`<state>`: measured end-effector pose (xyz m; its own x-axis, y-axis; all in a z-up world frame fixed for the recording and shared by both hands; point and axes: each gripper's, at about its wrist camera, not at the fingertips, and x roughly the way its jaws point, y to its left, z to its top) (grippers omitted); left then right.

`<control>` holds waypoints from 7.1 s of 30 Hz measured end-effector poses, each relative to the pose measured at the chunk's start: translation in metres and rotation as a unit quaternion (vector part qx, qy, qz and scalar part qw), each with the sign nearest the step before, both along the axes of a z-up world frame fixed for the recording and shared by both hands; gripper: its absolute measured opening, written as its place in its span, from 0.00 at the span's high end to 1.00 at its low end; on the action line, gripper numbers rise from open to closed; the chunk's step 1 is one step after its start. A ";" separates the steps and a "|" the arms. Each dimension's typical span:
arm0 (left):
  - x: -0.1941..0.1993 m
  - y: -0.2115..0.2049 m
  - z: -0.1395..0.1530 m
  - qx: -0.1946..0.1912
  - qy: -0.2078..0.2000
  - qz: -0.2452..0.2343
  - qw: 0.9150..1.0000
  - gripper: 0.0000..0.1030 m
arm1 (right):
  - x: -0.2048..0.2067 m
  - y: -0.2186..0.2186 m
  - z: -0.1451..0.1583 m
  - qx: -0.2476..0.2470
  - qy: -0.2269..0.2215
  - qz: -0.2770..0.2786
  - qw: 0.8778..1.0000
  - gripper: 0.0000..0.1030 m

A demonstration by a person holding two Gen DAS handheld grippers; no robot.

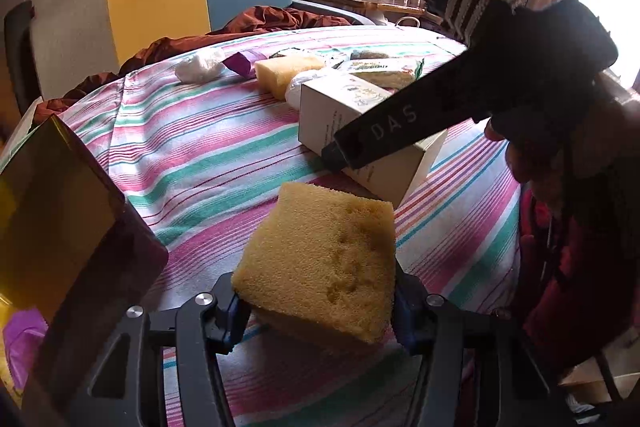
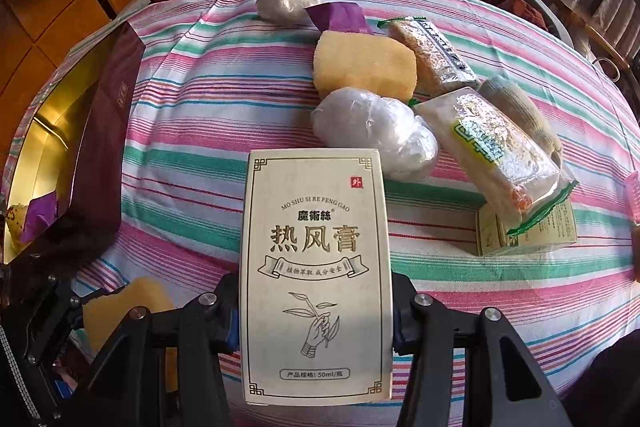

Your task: Organize objects

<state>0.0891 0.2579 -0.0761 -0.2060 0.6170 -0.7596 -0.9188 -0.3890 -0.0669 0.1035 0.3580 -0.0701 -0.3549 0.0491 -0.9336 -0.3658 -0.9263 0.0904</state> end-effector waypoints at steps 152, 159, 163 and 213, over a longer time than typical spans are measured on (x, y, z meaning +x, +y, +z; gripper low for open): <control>-0.085 -0.150 0.090 0.028 0.040 0.271 0.961 0.00 | 0.028 0.114 0.075 0.071 0.156 -0.216 0.961 0.16; -0.068 -0.095 0.090 0.028 0.036 0.202 0.978 0.00 | 0.061 0.154 0.059 -0.012 0.164 -0.329 0.930 0.16; -0.062 -0.060 0.088 0.025 0.018 0.160 0.987 0.00 | 0.066 0.160 0.050 -0.051 0.160 -0.343 0.924 0.16; -0.080 0.088 -0.007 0.013 -0.141 0.110 0.984 0.69 | 0.021 0.141 0.032 -0.179 0.155 -0.211 0.948 0.14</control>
